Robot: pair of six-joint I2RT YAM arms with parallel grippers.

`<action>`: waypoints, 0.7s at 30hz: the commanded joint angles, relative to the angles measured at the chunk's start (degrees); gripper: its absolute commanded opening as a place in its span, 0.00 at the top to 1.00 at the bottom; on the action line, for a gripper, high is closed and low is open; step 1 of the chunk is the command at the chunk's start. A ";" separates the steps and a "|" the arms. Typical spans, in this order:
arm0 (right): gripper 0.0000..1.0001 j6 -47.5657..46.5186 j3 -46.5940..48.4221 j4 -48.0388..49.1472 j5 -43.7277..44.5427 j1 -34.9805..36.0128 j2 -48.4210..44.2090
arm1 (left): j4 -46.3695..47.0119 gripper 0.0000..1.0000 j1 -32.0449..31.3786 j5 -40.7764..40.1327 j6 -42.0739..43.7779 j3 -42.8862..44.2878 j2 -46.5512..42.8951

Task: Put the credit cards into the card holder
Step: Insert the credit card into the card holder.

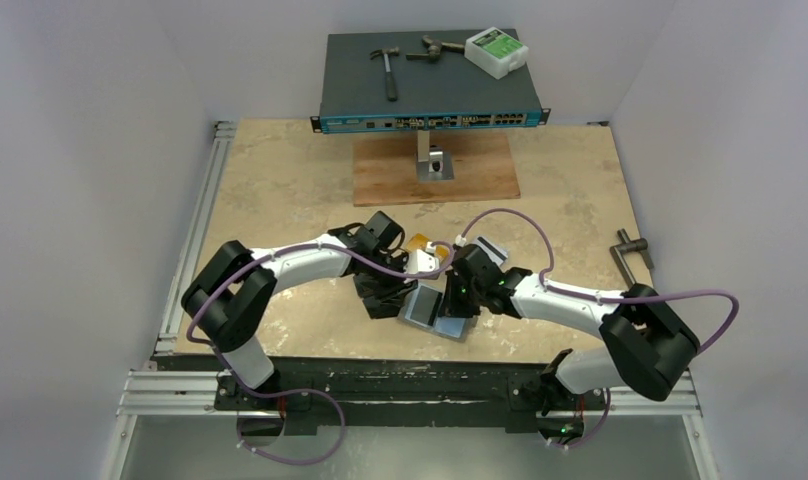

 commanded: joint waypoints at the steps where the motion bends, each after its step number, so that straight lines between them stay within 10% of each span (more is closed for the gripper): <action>1: 1.00 -1.35 1.34 -2.24 2.83 -0.01 0.92 | 4.31 0.71 0.44 3.88 -1.70 -2.13 -0.97; 21: 1.00 -3.03 4.81 -0.81 1.77 -0.11 2.34 | 8.62 0.70 -0.54 10.13 0.88 -7.53 -2.23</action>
